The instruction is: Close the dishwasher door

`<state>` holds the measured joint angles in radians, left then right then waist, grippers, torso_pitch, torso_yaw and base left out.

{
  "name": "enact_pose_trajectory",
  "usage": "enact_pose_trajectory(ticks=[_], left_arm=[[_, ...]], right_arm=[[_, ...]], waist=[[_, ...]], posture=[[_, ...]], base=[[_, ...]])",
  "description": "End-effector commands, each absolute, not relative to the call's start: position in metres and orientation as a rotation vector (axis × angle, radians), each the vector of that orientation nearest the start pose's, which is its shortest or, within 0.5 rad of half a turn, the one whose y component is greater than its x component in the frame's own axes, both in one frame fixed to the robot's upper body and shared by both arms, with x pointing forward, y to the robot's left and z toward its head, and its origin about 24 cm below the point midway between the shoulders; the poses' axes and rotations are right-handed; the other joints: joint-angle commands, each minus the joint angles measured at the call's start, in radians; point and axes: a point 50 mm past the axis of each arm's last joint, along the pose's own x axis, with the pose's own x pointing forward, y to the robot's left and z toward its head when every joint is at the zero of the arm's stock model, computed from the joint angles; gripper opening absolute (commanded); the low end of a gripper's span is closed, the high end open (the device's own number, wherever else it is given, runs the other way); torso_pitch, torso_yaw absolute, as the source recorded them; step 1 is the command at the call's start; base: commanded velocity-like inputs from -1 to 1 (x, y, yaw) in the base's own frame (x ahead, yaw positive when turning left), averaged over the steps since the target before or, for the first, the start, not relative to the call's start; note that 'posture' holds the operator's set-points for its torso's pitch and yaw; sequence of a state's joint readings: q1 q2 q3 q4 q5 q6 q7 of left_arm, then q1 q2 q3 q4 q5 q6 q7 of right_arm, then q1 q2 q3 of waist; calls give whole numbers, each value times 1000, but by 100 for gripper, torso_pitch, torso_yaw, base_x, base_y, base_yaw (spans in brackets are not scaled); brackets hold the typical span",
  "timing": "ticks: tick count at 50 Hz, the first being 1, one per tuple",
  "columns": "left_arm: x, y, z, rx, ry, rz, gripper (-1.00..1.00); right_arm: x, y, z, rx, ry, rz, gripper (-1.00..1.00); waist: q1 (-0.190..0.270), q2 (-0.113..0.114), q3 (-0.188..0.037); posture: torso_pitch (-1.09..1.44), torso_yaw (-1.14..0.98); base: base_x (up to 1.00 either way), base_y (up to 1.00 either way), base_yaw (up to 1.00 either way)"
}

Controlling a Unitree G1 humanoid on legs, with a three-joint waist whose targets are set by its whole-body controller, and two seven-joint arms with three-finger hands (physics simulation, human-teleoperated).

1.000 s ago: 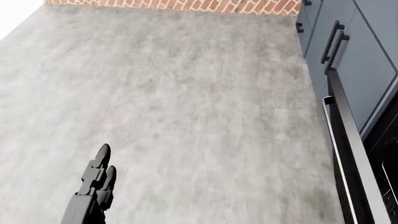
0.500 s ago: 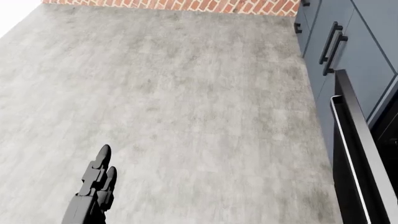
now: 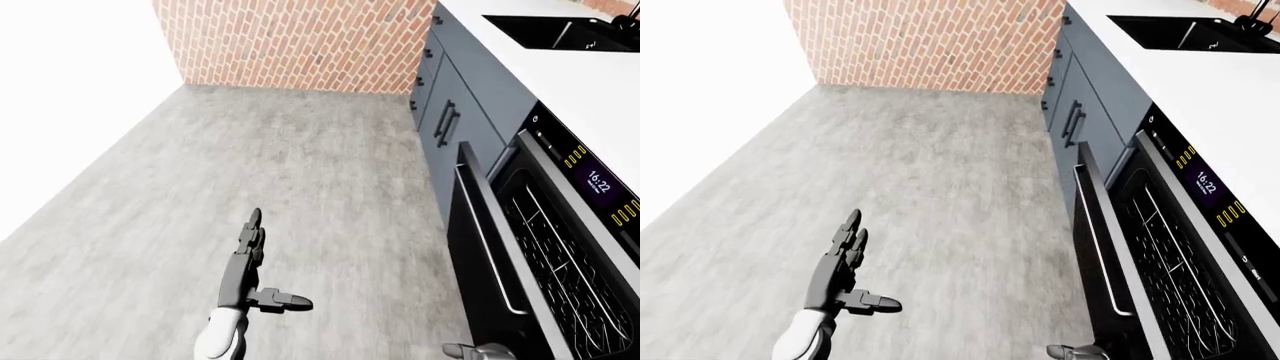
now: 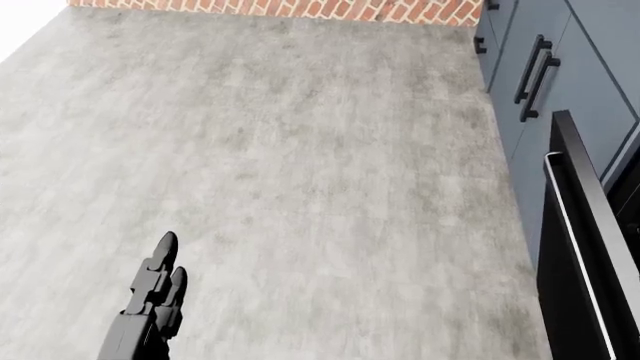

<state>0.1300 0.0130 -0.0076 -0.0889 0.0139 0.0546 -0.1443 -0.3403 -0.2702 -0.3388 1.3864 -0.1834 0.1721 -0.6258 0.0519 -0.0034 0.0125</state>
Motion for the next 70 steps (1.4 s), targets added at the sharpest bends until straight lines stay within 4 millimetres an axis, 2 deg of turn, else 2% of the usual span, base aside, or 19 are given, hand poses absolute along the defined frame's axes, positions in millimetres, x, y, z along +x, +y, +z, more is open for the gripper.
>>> enact_pose_trajectory(ticks=[1,54,70], left_arm=[[231,150,44,24,5,-120,100],[231,150,43,26,4,-120,100],[232,152,45,23,1,-113,100]], right_arm=[[158,-313,-102,-578,1139,-970,100],[139,-342,-92,-668,1129,-1064,100],[139,-352,-87,-731,1102,-1038,100]], waist=[[-13,-15,-12],[-13,-24,-7],[-15,-27,-5]], posture=[[0,0],[0,0],[0,0]], base=[[0,0,0],[0,0,0],[0,0,0]])
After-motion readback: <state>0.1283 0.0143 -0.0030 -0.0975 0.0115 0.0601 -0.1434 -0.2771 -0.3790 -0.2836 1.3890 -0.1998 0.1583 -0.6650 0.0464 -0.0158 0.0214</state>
